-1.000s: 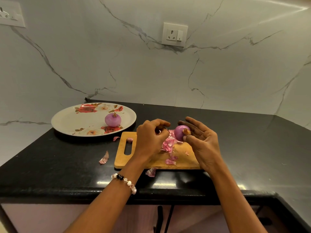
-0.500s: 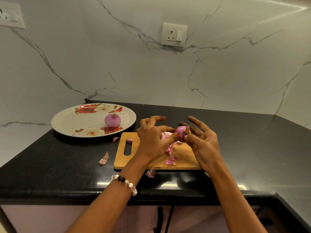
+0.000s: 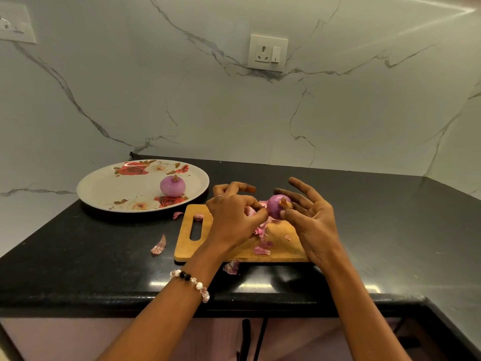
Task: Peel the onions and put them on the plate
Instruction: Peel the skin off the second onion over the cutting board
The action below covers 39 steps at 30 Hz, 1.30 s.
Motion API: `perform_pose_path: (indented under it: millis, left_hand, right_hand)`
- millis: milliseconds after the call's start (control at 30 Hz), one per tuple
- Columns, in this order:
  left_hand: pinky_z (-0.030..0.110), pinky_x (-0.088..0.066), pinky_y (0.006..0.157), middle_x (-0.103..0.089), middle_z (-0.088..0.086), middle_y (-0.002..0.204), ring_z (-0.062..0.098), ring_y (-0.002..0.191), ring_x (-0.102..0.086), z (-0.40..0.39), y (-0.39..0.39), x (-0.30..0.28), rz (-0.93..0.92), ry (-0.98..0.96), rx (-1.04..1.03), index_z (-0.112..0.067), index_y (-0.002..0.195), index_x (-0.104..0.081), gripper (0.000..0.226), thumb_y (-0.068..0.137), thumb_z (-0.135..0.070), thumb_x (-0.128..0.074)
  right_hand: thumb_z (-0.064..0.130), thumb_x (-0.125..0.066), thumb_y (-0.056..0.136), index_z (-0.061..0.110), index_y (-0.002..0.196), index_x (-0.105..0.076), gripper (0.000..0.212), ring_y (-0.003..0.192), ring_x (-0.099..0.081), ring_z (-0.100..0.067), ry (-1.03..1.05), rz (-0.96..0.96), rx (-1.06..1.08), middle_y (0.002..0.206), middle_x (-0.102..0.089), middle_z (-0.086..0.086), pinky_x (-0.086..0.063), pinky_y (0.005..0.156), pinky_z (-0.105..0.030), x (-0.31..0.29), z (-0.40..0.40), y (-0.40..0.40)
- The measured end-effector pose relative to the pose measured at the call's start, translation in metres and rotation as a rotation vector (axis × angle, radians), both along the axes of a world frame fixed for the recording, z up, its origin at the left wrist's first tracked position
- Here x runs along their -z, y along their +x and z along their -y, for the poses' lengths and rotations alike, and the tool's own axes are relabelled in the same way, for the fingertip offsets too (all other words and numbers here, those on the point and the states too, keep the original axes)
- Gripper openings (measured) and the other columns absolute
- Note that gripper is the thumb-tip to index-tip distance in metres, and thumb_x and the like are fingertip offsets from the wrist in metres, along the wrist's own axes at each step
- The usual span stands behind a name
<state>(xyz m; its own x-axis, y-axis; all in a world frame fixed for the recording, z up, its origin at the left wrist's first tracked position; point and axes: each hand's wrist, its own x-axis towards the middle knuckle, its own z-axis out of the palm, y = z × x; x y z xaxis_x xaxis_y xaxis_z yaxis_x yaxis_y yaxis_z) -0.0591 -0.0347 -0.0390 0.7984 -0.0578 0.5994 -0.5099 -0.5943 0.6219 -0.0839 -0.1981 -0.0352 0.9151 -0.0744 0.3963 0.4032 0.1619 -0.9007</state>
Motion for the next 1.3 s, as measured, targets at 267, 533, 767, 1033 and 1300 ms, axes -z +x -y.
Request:
perform_pose_path:
  millis: [267,533,767,1033,1300]
  left_hand:
    - [0.037,-0.034,0.087,-0.055,-0.007,0.117,0.014,0.113,-0.035,0.0004,0.0024,-0.0001,0.022,-0.012,-0.148,-0.023,0.067,-0.068,0.013,0.077,-0.031,-0.072]
    - [0.028,-0.017,0.077,-0.062,-0.01,0.108,0.012,0.111,-0.038,-0.0006,-0.0002,0.0002,0.071,0.13,-0.085,-0.03,0.09,-0.073,0.007,0.085,-0.029,-0.068]
    - [0.029,-0.012,0.075,-0.07,-0.004,0.098,0.019,0.105,-0.046,-0.0001,-0.0006,0.0025,0.219,0.172,-0.064,-0.023,0.099,-0.071,0.018,0.092,-0.03,-0.056]
    - [0.041,-0.029,0.087,-0.068,-0.01,0.098,0.005,0.105,-0.032,0.0016,-0.0017,0.0001,0.095,0.125,0.022,-0.019,0.092,-0.074,0.042,0.08,-0.05,-0.049]
    - [0.047,-0.038,0.091,-0.059,-0.017,0.112,0.008,0.114,-0.029,0.0,0.0003,0.0009,-0.012,0.03,0.059,-0.025,0.076,-0.075,0.033,0.071,-0.05,-0.055]
  right_hand:
    - [-0.017,-0.052,0.088,0.016,0.127,-0.058,0.051,0.106,-0.067,-0.03,0.202,-0.055,-0.007,0.111,-0.068,-0.015,-0.06,0.081,-0.035,0.0004,0.0052,0.0037]
    - [-0.018,-0.038,0.091,0.01,0.133,-0.055,0.052,0.121,-0.057,-0.044,0.331,-0.095,-0.033,0.138,-0.045,-0.029,-0.06,0.086,-0.041,0.0028,0.0068,0.0082]
    - [-0.019,-0.038,0.09,0.015,0.129,-0.056,0.055,0.12,-0.058,-0.045,0.263,-0.096,-0.034,0.134,-0.049,-0.032,-0.06,0.086,-0.041,0.0033,0.0049,0.0081]
    - [-0.017,-0.039,0.092,0.026,0.13,-0.053,0.059,0.107,-0.067,-0.034,-0.02,-0.062,-0.022,0.113,-0.066,-0.026,-0.058,0.084,-0.036,0.0031,0.0007,0.0053]
    - [0.005,-0.053,0.075,0.025,0.136,-0.05,0.064,0.105,-0.068,-0.031,-0.168,-0.003,0.011,0.111,-0.07,-0.016,-0.057,0.084,-0.036,0.0032,-0.0023,0.0027]
